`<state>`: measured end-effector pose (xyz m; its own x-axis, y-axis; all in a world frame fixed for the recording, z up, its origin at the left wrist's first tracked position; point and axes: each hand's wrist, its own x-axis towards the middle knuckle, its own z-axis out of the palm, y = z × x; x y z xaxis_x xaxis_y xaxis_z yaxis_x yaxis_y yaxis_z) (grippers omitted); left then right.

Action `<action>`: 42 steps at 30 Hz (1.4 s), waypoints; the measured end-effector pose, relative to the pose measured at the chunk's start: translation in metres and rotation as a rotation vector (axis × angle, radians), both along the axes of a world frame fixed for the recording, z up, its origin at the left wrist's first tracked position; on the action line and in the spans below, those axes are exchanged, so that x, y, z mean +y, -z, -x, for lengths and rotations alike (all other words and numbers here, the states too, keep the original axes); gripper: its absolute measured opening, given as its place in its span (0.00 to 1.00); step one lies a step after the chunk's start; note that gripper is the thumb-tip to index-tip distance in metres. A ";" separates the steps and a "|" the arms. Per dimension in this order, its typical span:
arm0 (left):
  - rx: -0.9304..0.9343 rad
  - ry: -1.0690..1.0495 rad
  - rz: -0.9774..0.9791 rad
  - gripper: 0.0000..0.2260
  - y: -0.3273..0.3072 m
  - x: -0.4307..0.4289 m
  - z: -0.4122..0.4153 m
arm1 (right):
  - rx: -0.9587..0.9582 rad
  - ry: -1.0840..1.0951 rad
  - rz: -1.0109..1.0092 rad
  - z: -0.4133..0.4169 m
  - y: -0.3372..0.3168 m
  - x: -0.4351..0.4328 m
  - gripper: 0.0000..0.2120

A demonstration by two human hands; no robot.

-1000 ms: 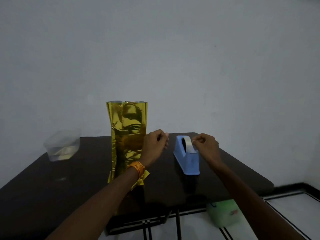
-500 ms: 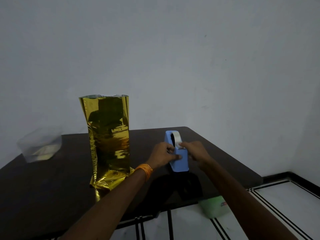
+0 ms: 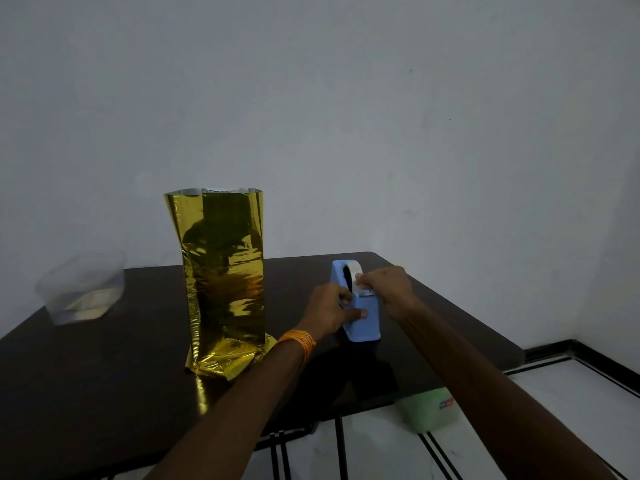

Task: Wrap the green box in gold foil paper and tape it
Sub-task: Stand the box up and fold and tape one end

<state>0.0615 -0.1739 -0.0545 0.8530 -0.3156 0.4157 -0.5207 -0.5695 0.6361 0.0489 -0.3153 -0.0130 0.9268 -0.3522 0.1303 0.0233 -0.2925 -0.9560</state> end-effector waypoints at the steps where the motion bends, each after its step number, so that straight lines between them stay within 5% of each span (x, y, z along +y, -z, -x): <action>1: 0.002 -0.007 -0.001 0.18 0.000 0.000 0.001 | -0.007 0.007 -0.014 0.002 0.000 0.001 0.10; 8: -0.009 -0.024 -0.008 0.18 0.000 -0.001 0.005 | -0.015 0.037 -0.105 0.028 0.006 0.001 0.14; 14: -0.005 -0.044 -0.022 0.17 0.000 -0.001 0.007 | -0.025 0.060 -0.193 0.044 0.022 0.006 0.08; 21: -0.025 -0.051 -0.019 0.19 0.004 -0.003 0.007 | -0.036 0.077 -0.138 0.047 0.042 0.003 0.12; 29: -0.012 -0.030 -0.021 0.14 0.003 -0.003 0.010 | -0.020 0.028 0.243 0.052 0.055 -0.010 0.12; 33: 0.028 0.025 -0.162 0.20 0.005 0.007 0.007 | -0.095 0.036 0.148 0.067 0.066 -0.021 0.11; 42: -0.330 -0.074 0.139 0.17 -0.055 0.058 0.043 | -0.362 -0.128 0.051 0.055 0.014 0.028 0.03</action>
